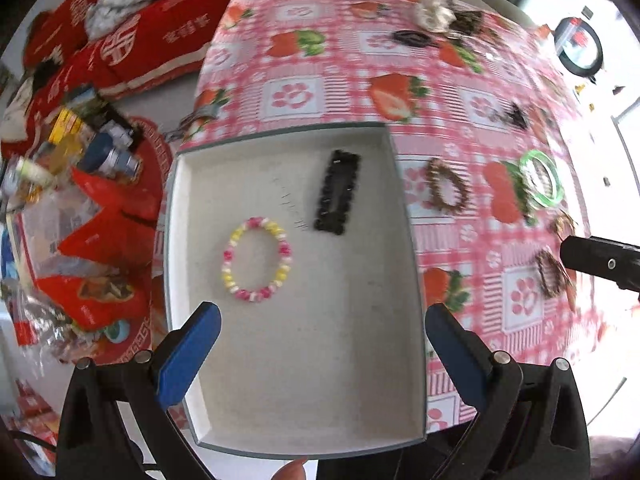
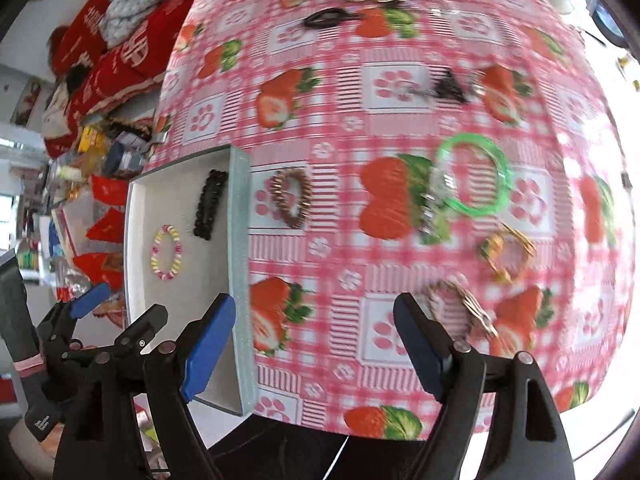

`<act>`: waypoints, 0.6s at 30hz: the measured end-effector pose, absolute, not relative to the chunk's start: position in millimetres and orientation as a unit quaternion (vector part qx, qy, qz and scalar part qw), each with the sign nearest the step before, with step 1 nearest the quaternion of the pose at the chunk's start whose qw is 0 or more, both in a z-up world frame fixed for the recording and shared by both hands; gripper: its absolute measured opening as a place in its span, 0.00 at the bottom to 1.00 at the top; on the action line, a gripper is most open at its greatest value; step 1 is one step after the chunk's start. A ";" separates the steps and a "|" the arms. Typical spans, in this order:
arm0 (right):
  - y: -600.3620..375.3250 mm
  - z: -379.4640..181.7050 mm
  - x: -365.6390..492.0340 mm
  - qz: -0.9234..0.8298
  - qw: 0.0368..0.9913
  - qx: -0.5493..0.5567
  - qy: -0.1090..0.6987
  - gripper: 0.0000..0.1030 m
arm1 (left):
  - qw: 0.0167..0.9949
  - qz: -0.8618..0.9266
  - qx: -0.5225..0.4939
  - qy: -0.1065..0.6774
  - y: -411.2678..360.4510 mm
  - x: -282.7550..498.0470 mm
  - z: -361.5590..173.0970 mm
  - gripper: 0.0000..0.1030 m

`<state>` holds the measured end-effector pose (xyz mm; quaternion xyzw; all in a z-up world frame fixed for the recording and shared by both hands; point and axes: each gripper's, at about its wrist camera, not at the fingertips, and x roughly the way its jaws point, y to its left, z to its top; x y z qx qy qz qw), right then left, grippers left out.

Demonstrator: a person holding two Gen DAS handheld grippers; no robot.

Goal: Organize jewelry
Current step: 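Move both tools back over the table toward the remaining jewelry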

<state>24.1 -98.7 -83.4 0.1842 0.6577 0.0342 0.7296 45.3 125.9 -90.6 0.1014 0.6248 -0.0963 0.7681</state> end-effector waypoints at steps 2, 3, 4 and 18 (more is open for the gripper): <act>-110.4 -81.0 15.0 0.018 0.732 0.197 0.652 0.97 | 0.770 -0.105 0.115 0.618 117.1 42.0 -86.7 1.00; -114.9 -80.5 12.5 0.013 0.733 0.202 0.649 1.00 | 0.772 -0.108 0.120 0.615 112.8 41.5 -84.6 1.00; -120.9 -79.5 8.8 0.005 0.735 0.209 0.645 1.00 | 0.773 -0.110 0.124 0.612 109.2 41.5 -82.5 1.00; -189.7 -85.2 -7.1 -0.056 0.724 0.234 0.647 1.00 | 0.769 -0.122 0.135 0.613 62.3 57.4 -77.2 1.00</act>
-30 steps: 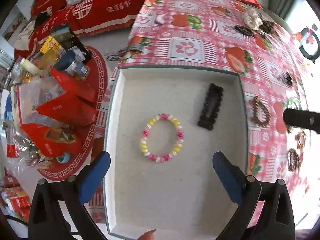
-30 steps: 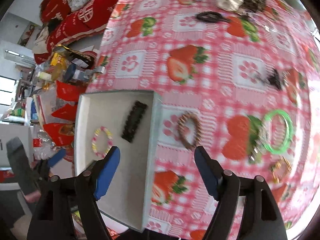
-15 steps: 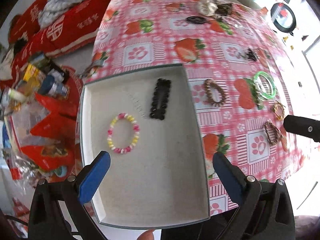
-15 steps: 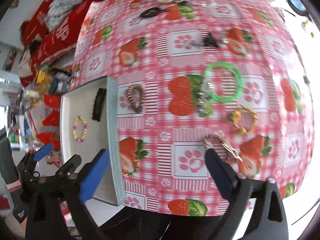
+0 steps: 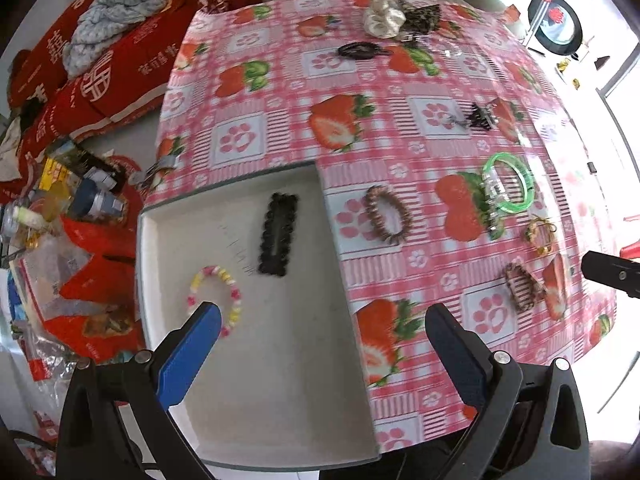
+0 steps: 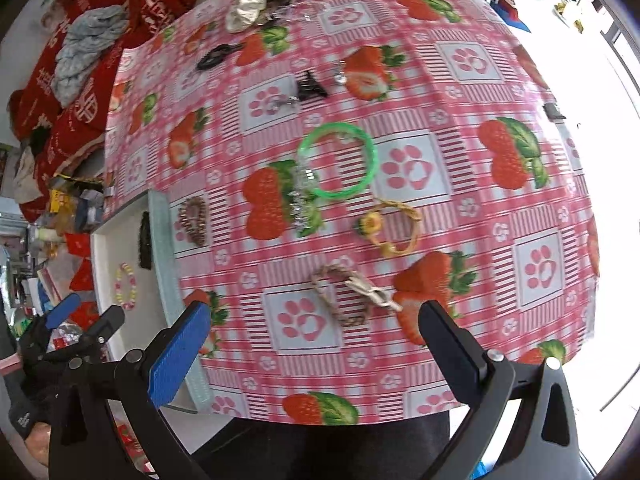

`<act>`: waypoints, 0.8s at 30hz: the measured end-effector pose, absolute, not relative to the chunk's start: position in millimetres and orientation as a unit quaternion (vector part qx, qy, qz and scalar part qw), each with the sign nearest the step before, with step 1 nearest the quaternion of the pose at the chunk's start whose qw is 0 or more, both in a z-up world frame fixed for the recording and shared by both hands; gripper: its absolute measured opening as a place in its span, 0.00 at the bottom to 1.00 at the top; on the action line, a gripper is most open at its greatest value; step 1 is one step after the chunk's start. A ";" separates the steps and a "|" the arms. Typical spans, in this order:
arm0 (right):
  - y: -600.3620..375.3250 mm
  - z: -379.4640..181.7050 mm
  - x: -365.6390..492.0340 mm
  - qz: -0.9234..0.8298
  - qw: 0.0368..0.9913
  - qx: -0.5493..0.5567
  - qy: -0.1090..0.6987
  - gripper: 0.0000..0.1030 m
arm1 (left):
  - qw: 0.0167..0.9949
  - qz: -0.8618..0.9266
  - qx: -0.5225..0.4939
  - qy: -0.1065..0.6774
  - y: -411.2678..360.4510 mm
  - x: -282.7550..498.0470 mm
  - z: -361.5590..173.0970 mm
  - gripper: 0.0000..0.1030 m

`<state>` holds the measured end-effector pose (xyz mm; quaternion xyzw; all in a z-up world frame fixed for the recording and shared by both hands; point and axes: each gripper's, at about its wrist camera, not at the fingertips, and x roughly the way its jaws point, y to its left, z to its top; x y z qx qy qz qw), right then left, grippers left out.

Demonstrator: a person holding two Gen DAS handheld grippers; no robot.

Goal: Organize jewelry
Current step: 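Move both tools back over the table toward the remaining jewelry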

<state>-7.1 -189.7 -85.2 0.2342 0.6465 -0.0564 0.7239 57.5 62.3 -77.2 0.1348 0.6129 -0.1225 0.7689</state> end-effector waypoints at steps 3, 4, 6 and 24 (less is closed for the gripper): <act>-202.6 -89.3 -5.1 -0.060 0.719 0.235 0.652 1.00 | 0.766 -0.128 0.134 0.615 45.8 60.5 -79.6 1.00; -207.2 -90.9 -4.0 -0.060 0.717 0.236 0.654 1.00 | 0.766 -0.129 0.134 0.616 41.2 61.4 -80.8 1.00; -215.0 -94.4 -1.5 -0.060 0.713 0.237 0.657 1.00 | 0.764 -0.129 0.132 0.619 32.0 63.9 -84.2 1.00; -257.9 -130.2 34.3 -0.052 0.693 0.215 0.686 1.00 | 0.743 -0.107 0.134 0.647 -25.2 89.6 -133.7 0.91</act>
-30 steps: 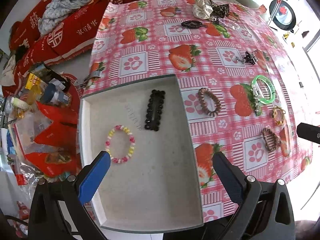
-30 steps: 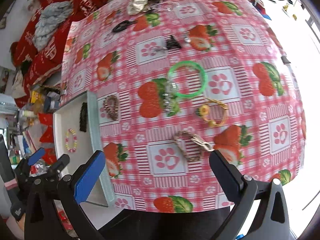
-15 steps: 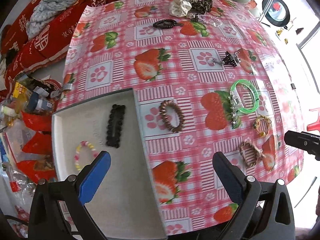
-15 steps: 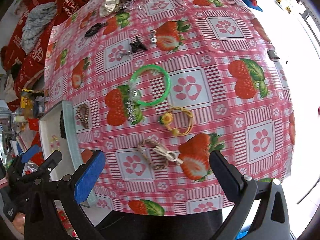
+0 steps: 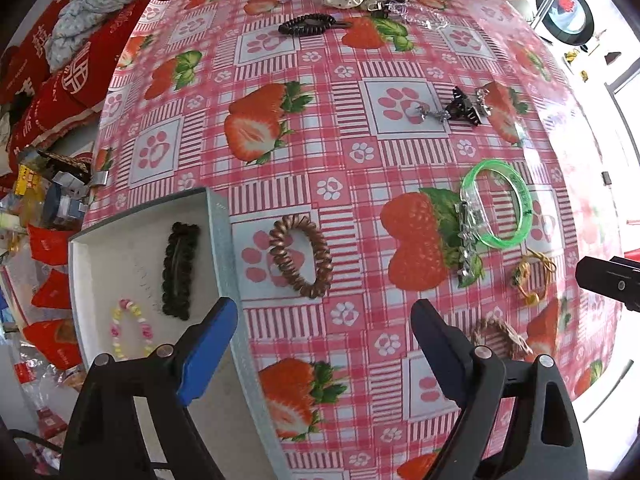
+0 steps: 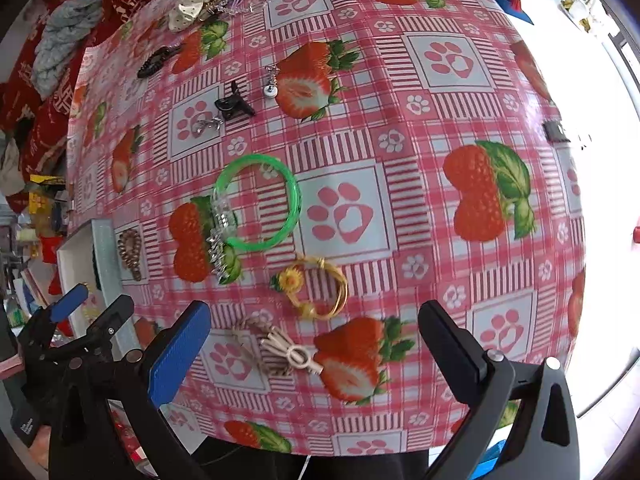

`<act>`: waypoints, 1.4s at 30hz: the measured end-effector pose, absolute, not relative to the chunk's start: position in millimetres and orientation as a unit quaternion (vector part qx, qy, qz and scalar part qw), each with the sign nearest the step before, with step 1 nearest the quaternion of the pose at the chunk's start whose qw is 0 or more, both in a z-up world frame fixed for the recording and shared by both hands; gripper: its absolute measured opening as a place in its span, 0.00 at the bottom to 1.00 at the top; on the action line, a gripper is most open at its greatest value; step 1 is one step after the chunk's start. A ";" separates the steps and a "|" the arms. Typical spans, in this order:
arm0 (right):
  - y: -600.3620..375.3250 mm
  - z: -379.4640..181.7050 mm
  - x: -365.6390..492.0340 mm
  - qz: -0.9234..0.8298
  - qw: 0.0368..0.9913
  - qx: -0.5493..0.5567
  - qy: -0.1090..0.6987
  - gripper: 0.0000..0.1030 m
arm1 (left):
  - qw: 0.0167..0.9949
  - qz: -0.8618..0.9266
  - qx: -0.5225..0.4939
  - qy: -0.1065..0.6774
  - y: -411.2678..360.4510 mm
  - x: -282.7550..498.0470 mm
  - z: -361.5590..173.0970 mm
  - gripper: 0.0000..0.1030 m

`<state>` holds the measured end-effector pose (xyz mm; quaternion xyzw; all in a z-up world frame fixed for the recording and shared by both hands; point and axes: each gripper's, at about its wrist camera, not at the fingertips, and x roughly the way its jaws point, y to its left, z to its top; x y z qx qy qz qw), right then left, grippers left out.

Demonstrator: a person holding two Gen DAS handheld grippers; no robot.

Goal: Organize jewelry
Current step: 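Move both tools back over the table toward the remaining jewelry, then grasp the green bangle with the right tool while the left tool grasps the brown coiled hair tie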

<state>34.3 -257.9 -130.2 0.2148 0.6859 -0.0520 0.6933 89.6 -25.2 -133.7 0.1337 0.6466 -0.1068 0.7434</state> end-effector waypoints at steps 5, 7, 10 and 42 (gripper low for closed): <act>-257.6 -142.6 51.8 -0.047 0.692 0.197 0.693 1.00 | 0.740 -0.091 0.139 0.651 -29.1 98.1 -150.5 0.91; -256.5 -148.7 59.2 -0.046 0.692 0.185 0.696 1.00 | 0.737 -0.082 0.138 0.656 -29.2 102.2 -158.8 0.91; -254.2 -157.2 69.6 -0.042 0.693 0.169 0.699 1.00 | 0.735 -0.073 0.138 0.660 -28.8 107.3 -167.4 0.91; -176.4 -178.8 127.3 -0.025 0.721 0.031 0.692 0.06 | 0.736 -0.139 0.102 0.655 -36.0 112.2 -157.9 0.26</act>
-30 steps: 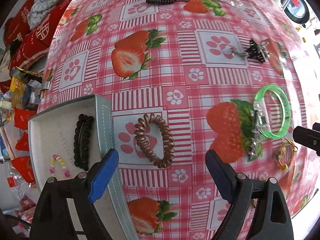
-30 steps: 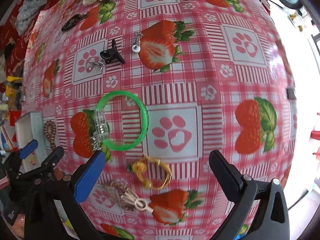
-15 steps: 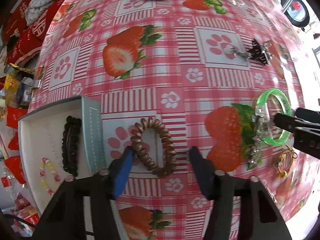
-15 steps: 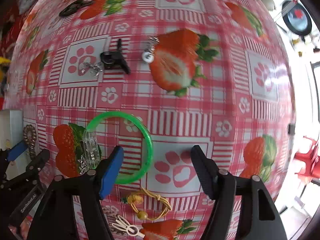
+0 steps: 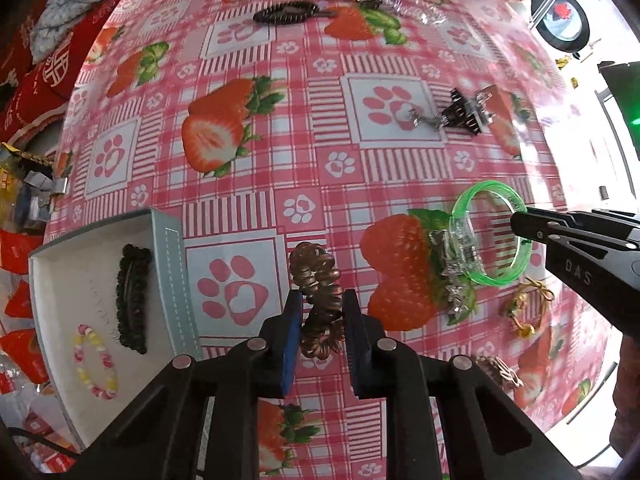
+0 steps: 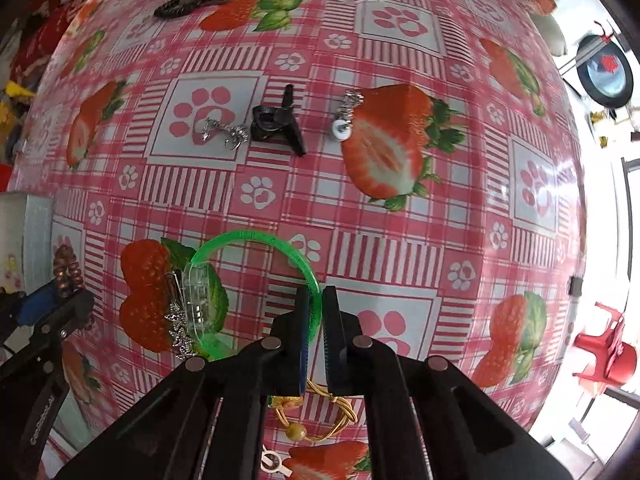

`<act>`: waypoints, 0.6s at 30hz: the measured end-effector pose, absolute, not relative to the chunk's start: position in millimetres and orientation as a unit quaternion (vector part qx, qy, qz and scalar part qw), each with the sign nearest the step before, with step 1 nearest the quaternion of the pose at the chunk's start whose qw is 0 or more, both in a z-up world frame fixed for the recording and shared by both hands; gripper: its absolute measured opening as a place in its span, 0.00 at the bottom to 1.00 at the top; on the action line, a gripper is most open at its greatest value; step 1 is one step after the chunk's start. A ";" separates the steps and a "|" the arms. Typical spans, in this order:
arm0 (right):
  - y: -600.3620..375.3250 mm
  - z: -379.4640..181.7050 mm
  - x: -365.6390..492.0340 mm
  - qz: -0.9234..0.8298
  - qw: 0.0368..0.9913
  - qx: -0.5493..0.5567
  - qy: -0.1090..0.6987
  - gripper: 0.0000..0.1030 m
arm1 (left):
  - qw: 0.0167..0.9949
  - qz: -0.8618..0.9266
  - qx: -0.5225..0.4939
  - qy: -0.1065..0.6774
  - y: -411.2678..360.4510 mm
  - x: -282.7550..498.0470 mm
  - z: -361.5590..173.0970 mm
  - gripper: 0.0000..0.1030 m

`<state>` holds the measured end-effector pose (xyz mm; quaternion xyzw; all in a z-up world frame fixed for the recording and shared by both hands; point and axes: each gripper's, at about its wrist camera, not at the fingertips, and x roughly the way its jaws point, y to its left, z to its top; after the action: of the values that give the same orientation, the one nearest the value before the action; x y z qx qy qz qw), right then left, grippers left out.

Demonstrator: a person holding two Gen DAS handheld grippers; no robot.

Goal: Organize jewelry
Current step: 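Grasp the green bangle with the right tool while the left tool grasps the brown coiled hair tie, then carry the bangle and hair tie into the white tray while both tools release them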

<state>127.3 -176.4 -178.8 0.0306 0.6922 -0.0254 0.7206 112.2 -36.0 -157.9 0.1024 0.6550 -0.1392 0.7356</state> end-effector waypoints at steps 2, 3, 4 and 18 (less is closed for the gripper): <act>-180.5 -173.2 125.0 -0.024 0.725 0.041 0.688 0.06 | 0.738 -0.144 0.101 0.652 -40.6 106.1 -146.1 0.26; -181.2 -169.4 124.4 -0.022 0.727 0.047 0.685 0.06 | 0.738 -0.147 0.101 0.651 -40.7 105.9 -142.0 0.26; -182.9 -165.5 123.0 -0.020 0.729 0.056 0.682 0.06 | 0.739 -0.150 0.100 0.649 -40.7 104.5 -138.1 0.26; -220.0 -124.5 90.5 -0.030 0.734 0.123 0.667 0.06 | 0.759 -0.172 0.089 0.622 -15.0 77.5 -103.9 0.26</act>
<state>90.5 -220.0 -124.5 0.1230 0.6675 -0.0301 0.7338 77.5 -15.0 -103.9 0.0888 0.6218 -0.1721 0.7588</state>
